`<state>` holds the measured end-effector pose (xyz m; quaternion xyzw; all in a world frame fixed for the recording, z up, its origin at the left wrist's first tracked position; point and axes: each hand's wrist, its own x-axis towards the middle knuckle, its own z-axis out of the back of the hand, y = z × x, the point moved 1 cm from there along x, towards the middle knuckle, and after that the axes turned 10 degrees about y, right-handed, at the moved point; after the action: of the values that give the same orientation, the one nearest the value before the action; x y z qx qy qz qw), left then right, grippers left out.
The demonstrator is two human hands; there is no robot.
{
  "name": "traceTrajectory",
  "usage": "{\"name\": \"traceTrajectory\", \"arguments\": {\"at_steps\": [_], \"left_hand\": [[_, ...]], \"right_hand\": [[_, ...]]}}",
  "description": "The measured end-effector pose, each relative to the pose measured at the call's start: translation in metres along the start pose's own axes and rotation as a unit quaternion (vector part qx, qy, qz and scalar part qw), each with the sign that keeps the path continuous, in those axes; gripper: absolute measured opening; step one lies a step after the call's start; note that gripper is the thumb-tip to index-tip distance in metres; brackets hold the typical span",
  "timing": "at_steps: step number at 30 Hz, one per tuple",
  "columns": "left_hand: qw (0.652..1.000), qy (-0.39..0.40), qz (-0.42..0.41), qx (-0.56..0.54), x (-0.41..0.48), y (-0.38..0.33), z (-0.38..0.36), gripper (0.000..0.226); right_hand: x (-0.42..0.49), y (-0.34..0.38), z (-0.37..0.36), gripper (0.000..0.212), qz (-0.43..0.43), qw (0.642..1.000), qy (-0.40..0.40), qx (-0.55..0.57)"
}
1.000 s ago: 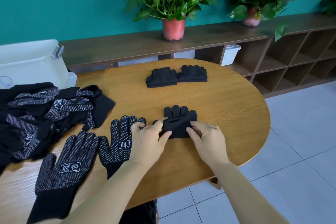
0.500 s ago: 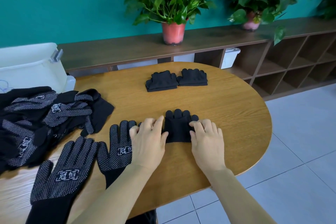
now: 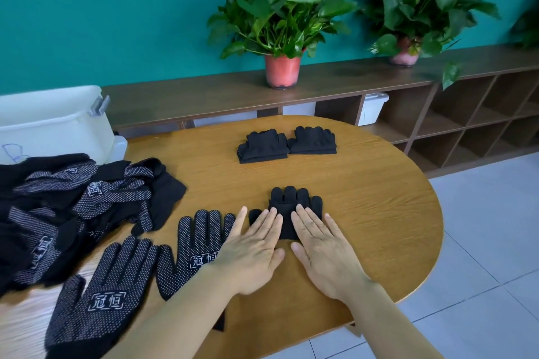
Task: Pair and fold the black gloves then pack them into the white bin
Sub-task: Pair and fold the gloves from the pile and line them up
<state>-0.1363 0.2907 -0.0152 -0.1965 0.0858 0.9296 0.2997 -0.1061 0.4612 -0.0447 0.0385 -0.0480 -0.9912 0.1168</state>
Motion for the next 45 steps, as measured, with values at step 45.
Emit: {"name": "traceTrajectory", "arguments": {"at_steps": [45], "left_hand": [[0.969, -0.148, 0.149, -0.128, -0.164, 0.164, -0.051, 0.12]], "right_hand": [[0.033, 0.142, 0.023, 0.059, 0.087, 0.987, -0.126, -0.049]]}}
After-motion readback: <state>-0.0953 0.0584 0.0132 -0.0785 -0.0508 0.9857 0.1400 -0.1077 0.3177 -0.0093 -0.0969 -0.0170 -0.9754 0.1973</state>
